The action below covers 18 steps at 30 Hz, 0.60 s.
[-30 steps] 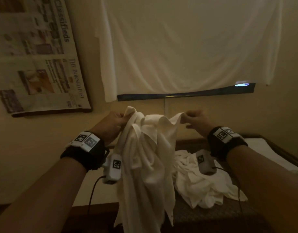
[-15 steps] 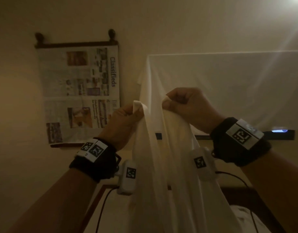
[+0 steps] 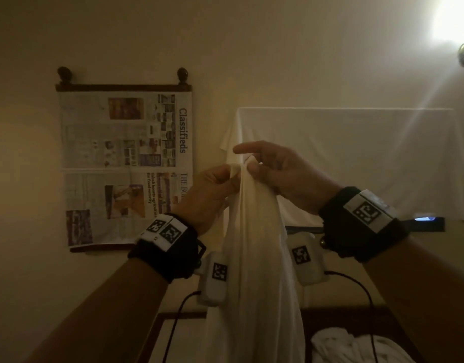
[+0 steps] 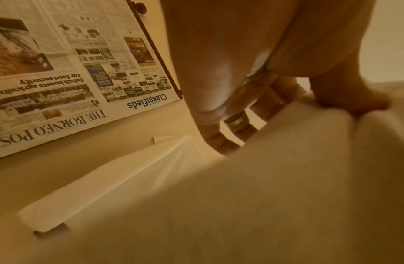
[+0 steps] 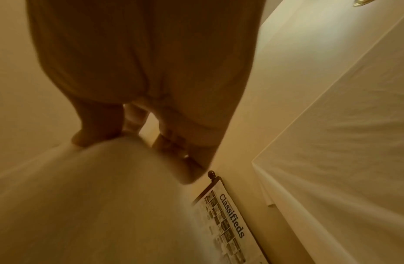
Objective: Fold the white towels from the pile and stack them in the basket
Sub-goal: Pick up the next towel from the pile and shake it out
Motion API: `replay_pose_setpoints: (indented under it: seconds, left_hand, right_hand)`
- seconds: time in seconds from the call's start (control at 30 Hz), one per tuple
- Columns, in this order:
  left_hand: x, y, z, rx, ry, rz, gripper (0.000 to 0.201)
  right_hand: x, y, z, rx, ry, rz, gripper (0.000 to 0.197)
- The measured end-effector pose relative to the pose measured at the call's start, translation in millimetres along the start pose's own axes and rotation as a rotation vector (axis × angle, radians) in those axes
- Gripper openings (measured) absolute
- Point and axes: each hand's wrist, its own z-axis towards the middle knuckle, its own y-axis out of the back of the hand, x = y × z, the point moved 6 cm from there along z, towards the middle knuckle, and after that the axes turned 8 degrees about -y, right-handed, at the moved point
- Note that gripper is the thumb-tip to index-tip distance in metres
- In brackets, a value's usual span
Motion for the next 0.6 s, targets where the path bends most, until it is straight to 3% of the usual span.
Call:
replay_pose_setpoints:
  seconds: [0.13, 0.3, 0.4, 0.5, 0.6]
  left_hand:
    - [7, 13, -6, -0.004, 0.033, 0.027, 0.030]
    - [17, 25, -25, -0.008, 0.113, 0.126, 0.032]
    - [22, 20, -42, 0.048, 0.240, 0.200, 0.055]
    - [21, 11, -46, 0.095, 0.183, 0.375, 0.039]
    - [22, 8, -43, 0.054, 0.147, 0.429, 0.029]
  right_hand:
    - [-5, -25, 0, 0.224, -0.122, 0.084, 0.030]
    - [-19, -29, -5, 0.080, -0.147, 0.090, 0.022]
    - [-34, -25, -7, -0.018, -0.166, -0.002, 0.017]
    - [-44, -23, -7, -0.110, -0.150, -0.078, 0.020]
    - [-57, -18, -11, -0.196, -0.120, -0.121, 0.018]
